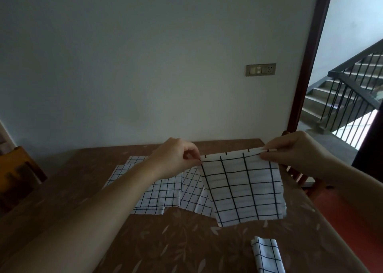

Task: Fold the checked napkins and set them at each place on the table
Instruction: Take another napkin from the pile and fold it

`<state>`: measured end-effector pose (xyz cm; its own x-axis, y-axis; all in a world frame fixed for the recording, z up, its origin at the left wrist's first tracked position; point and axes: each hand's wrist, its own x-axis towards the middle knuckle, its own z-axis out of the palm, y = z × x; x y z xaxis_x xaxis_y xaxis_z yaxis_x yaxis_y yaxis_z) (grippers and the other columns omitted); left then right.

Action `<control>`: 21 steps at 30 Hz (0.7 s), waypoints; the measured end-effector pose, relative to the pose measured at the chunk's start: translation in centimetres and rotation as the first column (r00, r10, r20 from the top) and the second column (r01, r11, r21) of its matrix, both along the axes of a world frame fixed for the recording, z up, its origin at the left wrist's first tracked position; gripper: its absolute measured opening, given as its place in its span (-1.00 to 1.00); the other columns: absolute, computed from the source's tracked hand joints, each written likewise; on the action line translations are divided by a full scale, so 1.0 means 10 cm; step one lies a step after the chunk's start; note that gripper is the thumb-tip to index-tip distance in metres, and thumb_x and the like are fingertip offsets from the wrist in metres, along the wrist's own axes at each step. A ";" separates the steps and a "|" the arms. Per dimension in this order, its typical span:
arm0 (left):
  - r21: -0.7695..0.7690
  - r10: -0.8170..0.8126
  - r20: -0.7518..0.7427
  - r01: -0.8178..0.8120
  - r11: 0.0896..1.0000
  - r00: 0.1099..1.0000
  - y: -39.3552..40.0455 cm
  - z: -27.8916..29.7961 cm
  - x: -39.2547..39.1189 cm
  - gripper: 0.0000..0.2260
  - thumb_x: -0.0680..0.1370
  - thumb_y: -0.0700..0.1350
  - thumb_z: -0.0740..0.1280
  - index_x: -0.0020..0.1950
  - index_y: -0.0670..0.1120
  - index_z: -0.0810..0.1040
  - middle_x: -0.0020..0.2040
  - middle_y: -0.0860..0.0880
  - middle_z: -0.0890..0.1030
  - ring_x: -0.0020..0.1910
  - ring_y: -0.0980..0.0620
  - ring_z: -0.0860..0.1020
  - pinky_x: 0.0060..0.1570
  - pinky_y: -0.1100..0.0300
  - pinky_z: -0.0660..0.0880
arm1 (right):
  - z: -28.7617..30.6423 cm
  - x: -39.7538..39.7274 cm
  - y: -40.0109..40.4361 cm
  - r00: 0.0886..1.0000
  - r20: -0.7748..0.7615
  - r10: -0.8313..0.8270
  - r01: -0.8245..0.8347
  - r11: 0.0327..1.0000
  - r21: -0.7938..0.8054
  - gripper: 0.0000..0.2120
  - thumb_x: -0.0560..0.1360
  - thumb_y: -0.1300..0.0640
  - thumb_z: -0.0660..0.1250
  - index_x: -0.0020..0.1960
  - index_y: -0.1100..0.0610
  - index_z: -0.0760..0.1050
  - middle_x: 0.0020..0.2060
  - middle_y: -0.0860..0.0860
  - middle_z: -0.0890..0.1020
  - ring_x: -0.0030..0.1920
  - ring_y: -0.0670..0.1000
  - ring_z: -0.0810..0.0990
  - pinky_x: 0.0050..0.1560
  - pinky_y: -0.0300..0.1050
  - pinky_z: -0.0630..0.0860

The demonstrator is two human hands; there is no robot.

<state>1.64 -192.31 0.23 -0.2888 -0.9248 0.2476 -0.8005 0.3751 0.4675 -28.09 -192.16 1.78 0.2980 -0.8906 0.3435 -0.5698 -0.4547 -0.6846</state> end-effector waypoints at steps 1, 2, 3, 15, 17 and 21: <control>0.006 0.011 0.006 -0.011 1.000 1.000 0.00 0.00 0.00 -0.98 0.48 0.01 0.46 -0.12 0.10 0.65 -0.19 0.18 0.63 -0.21 0.32 0.57 -0.20 0.39 0.44 | -0.01 0.00 0.00 1.000 0.004 -0.010 0.010 1.000 -0.008 -0.96 0.39 0.18 0.49 -0.21 0.06 0.67 -0.45 -0.26 0.63 -0.45 -0.26 0.58 -0.46 -0.49 0.40; 0.016 0.014 -0.003 -0.014 1.000 1.000 0.00 0.01 0.00 -0.98 0.48 0.00 0.46 -0.12 0.09 0.66 -0.21 0.18 0.63 -0.22 0.32 0.57 -0.21 0.40 0.45 | -0.02 0.00 0.00 1.000 0.002 -0.021 0.021 0.999 -0.026 -0.95 0.37 0.19 0.51 -0.22 0.07 0.67 -0.43 -0.28 0.63 -0.43 -0.28 0.59 -0.44 -0.51 0.40; 0.027 0.011 -0.018 -0.010 1.000 1.000 0.00 0.02 0.00 -0.98 0.47 -0.02 0.47 -0.13 0.07 0.67 -0.22 0.17 0.64 -0.22 0.31 0.58 -0.19 0.37 0.49 | -0.03 0.00 -0.01 0.999 0.001 -0.032 0.032 0.998 -0.047 -0.94 0.36 0.19 0.52 -0.22 0.06 0.66 -0.41 -0.30 0.63 -0.40 -0.30 0.59 -0.41 -0.53 0.40; 0.025 0.022 -0.287 -0.016 1.000 0.958 0.07 0.08 0.03 -0.98 0.44 -0.15 0.50 -0.16 -0.07 0.69 -0.25 0.06 0.69 -0.25 0.21 0.63 -0.21 0.42 0.51 | -0.07 -0.02 0.06 0.983 0.175 -0.060 0.089 0.983 -0.163 -0.80 0.37 0.18 0.50 -0.09 -0.08 0.61 -0.31 -0.19 0.69 -0.34 -0.20 0.65 -0.30 -0.42 0.54; 0.027 0.019 -0.353 -0.011 1.000 0.935 0.08 0.08 0.03 -0.98 0.45 -0.18 0.49 -0.16 -0.10 0.68 -0.24 0.03 0.70 -0.24 0.19 0.65 -0.20 0.41 0.52 | -0.07 -0.02 0.07 0.978 0.202 -0.052 0.083 0.985 -0.151 -0.68 0.34 0.11 0.50 0.05 -0.11 0.57 -0.28 -0.11 0.70 -0.30 -0.13 0.67 -0.22 -0.36 0.59; 0.026 0.005 -0.445 0.007 1.000 0.896 0.10 0.08 0.03 -0.90 0.45 -0.21 0.49 -0.06 -0.09 0.66 -0.20 0.01 0.71 -0.17 0.17 0.67 -0.14 0.38 0.54 | -0.04 -0.02 0.08 0.968 0.246 -0.055 0.092 0.986 -0.142 -0.77 0.29 0.01 0.48 -0.06 -0.13 0.60 -0.25 -0.13 0.71 -0.27 -0.14 0.69 -0.23 -0.28 0.60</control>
